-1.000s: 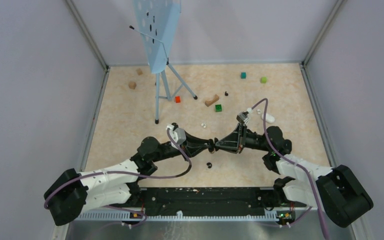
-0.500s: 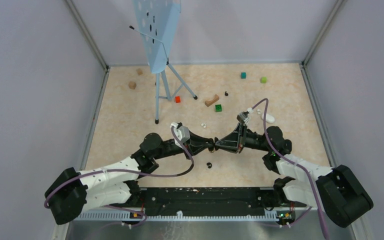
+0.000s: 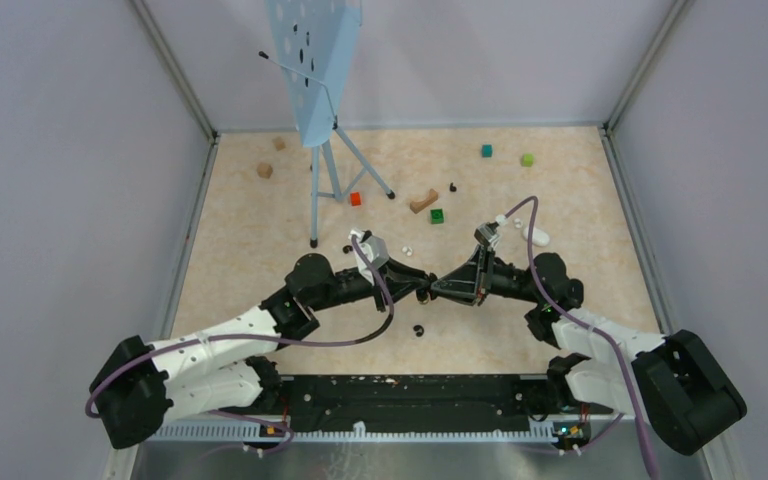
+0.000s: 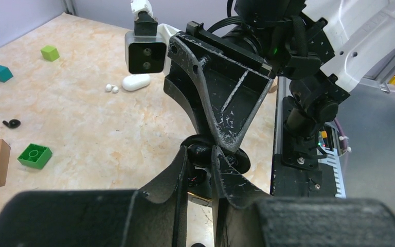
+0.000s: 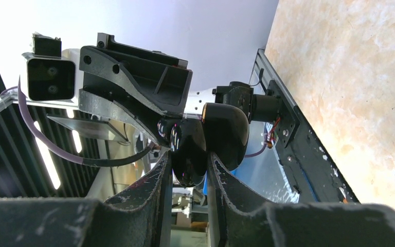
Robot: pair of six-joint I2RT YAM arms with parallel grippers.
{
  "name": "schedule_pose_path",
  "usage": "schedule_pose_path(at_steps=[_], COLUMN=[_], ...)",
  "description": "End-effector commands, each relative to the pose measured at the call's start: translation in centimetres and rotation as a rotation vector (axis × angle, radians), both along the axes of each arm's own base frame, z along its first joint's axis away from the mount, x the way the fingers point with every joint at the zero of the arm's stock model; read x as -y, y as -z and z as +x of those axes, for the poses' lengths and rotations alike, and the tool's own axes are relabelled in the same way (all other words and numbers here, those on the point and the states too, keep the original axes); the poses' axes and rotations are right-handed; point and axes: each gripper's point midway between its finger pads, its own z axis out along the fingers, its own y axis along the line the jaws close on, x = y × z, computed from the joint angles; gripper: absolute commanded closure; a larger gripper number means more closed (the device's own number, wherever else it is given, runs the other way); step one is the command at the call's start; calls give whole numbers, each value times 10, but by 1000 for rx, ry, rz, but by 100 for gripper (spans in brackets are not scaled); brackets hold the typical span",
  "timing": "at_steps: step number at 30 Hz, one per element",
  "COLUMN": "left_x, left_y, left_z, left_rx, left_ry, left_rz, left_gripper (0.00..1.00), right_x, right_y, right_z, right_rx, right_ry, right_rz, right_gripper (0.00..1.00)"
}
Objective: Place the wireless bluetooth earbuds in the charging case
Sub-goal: Insert the left earbud into the left side groove of the charging case.
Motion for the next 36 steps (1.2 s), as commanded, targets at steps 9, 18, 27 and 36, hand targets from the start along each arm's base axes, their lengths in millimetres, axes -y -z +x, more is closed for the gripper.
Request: schedule_pose_path(at_steps=[9,18,27,36], left_x=[-8,-4,-1,-2], left_y=[-36,-27,-20,-12], left_z=[-8,-10,-9,-5], left_rx=[108,114,121,130], left_ry=[6,29,38,16], left_rz=[-125,-121,-116,-110], left_gripper=[100,100,100,100], right_x=[3,3,3,3], right_y=[-17,-17,-18,-17], right_z=[-4,-4,-4,-4], right_rx=[88,88,87,86], right_ry=[0,2,2,4], right_rz=[50,50,53,51], right_gripper=[100,100,100,100])
